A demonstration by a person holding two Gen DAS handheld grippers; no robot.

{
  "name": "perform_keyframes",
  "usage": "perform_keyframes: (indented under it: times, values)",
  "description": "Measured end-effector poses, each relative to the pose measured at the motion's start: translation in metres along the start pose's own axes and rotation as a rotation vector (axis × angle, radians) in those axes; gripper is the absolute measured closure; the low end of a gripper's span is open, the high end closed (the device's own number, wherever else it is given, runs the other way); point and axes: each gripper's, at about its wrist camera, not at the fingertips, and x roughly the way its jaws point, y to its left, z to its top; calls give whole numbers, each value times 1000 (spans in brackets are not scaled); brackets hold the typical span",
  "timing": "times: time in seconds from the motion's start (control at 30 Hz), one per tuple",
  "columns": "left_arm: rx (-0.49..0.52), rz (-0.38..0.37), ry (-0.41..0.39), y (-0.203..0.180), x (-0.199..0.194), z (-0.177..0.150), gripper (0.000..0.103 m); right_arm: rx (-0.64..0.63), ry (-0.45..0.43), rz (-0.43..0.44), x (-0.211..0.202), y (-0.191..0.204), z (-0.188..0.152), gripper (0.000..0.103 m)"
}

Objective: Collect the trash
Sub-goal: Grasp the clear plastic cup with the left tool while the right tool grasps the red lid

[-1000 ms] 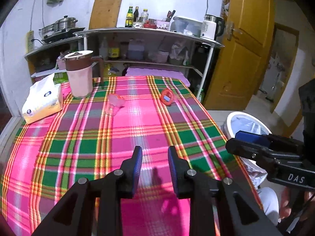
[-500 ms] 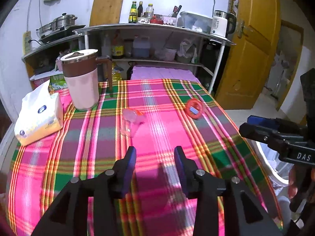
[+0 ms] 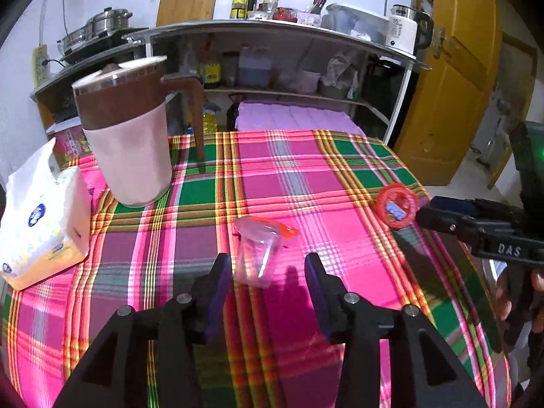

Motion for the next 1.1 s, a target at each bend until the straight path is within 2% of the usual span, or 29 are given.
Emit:
perform_keyframes:
  times: [0.33, 0.4, 0.43, 0.57, 0.6, 0.8, 1.1]
  values:
    - [13, -10, 40, 3, 24, 2, 59, 5, 36, 14, 34, -9, 14, 42]
    - [5, -13, 58, 4, 28, 2, 72, 2, 48, 14, 37, -9, 16, 42]
    - [0, -12, 61, 5, 29, 3, 75, 2, 50, 14, 38, -8, 16, 42]
    - [-4, 4, 55, 5, 29, 2, 75, 11, 51, 31, 37, -8, 17, 61]
    - [-3, 8, 51, 5, 28, 2, 75, 10, 52, 29, 36, -7, 17, 61]
    - [-11, 8, 45, -2, 19, -3, 75, 3, 34, 33, 20, 2, 13, 61]
    - [-17, 10, 12, -34, -24, -18, 75, 1, -8, 51, -30, 21, -13, 61]
